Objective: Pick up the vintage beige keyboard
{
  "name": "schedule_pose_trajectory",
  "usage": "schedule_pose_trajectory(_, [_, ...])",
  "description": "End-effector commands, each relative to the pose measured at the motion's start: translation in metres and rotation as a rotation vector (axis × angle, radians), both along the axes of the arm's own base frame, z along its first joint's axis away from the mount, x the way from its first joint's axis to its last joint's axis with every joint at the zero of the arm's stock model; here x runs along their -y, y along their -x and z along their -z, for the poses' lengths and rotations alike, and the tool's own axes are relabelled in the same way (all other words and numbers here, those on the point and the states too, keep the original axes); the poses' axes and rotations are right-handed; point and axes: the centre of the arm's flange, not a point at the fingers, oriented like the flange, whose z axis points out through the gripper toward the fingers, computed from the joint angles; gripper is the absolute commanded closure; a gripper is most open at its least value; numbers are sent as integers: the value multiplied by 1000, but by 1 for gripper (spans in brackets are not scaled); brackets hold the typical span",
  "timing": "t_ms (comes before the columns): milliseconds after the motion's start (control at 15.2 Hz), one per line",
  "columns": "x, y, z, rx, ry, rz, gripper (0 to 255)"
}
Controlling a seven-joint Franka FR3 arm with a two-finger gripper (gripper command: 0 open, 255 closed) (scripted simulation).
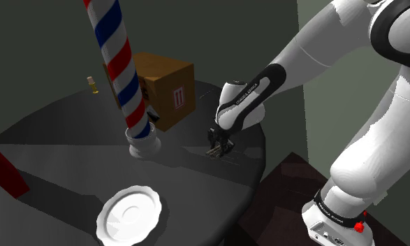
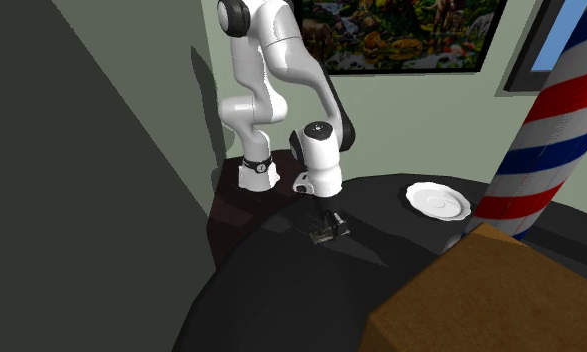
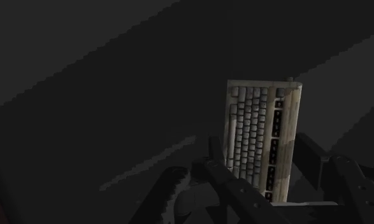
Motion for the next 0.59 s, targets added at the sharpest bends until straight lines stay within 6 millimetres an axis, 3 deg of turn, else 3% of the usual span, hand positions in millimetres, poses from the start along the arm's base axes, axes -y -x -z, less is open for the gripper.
schedule_pose_trajectory(0, [-1,0,-9,-1,0,0,255])
schedule_pose_trajectory(528, [-1,0,-51,-1,0,0,255])
